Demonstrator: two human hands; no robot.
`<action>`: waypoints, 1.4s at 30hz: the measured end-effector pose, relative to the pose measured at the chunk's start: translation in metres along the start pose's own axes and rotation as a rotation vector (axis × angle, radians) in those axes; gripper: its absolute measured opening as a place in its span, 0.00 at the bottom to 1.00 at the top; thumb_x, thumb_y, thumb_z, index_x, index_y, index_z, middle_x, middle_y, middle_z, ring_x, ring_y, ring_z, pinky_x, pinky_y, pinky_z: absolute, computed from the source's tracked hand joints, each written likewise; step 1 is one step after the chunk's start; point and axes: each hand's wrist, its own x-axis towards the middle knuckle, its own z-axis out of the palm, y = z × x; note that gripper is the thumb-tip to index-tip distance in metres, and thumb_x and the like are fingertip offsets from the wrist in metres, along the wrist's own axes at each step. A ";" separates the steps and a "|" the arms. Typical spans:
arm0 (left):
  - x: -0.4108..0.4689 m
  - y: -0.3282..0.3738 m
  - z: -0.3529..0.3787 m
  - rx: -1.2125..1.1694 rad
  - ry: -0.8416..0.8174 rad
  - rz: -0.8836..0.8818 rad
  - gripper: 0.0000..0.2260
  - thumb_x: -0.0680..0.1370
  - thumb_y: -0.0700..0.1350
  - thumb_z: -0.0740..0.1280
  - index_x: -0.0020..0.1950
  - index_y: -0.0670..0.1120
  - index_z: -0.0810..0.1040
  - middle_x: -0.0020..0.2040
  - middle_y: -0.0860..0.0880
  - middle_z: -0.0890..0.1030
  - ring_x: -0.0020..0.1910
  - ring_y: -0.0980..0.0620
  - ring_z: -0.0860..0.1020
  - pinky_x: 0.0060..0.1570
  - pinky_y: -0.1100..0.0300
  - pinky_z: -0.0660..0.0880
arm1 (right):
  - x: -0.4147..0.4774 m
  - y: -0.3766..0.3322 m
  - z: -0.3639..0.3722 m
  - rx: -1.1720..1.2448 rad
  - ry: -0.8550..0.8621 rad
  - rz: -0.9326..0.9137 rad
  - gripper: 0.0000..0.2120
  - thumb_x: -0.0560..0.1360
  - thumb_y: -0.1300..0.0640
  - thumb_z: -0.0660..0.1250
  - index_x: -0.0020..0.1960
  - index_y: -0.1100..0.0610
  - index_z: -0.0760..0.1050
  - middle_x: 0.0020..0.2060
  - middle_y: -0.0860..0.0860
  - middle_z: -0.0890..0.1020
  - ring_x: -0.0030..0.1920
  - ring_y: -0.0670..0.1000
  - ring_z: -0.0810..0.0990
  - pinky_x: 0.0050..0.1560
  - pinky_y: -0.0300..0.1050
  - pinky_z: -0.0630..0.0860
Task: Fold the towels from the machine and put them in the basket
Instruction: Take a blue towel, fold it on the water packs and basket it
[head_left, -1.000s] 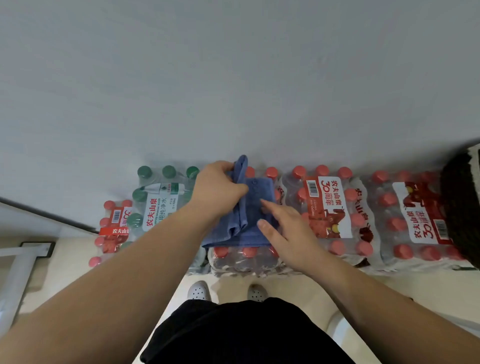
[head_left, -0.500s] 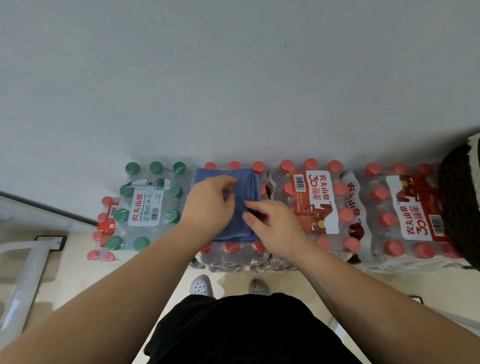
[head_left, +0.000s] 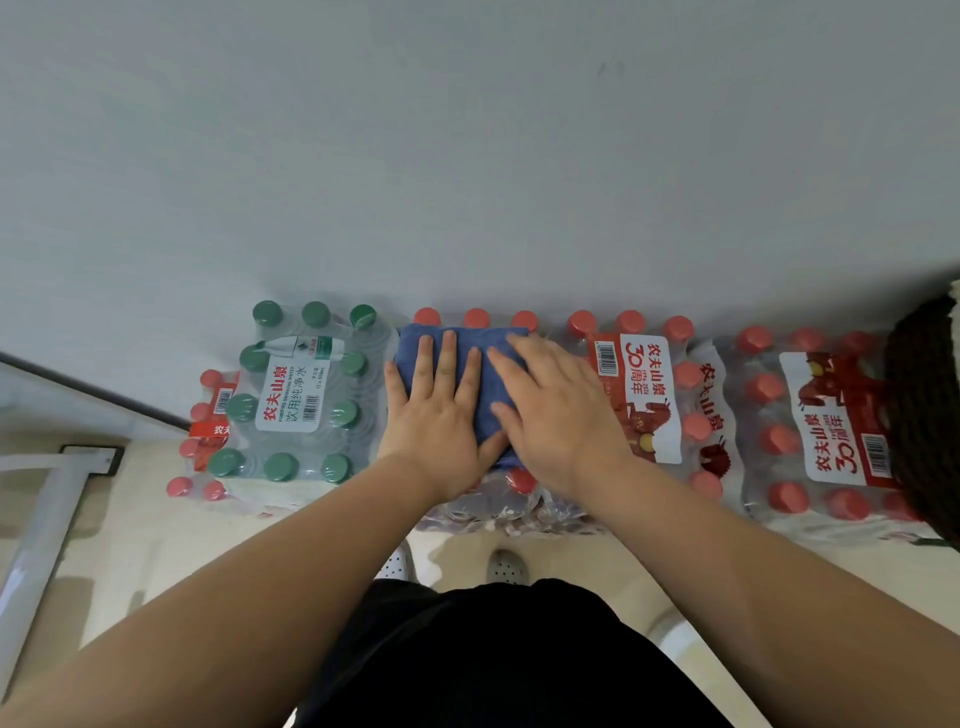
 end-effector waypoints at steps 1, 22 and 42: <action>0.000 0.000 0.001 0.006 0.009 0.002 0.41 0.76 0.70 0.39 0.81 0.47 0.35 0.80 0.41 0.34 0.79 0.39 0.33 0.74 0.32 0.39 | 0.007 0.001 0.001 -0.055 -0.092 -0.036 0.31 0.80 0.40 0.48 0.78 0.54 0.60 0.78 0.54 0.61 0.78 0.58 0.57 0.76 0.61 0.57; -0.030 -0.046 -0.014 -0.832 0.037 -0.505 0.24 0.69 0.58 0.76 0.54 0.45 0.75 0.48 0.52 0.80 0.45 0.50 0.79 0.42 0.55 0.74 | 0.092 0.007 0.006 0.085 -0.284 -0.042 0.20 0.74 0.46 0.70 0.60 0.56 0.73 0.55 0.54 0.78 0.56 0.58 0.77 0.57 0.52 0.73; 0.027 -0.078 -0.043 -0.640 0.043 -0.112 0.38 0.67 0.55 0.72 0.75 0.47 0.67 0.67 0.43 0.74 0.66 0.42 0.72 0.67 0.48 0.69 | 0.040 0.013 -0.017 0.236 -0.284 0.200 0.54 0.68 0.36 0.74 0.81 0.49 0.46 0.77 0.51 0.59 0.76 0.56 0.60 0.74 0.53 0.63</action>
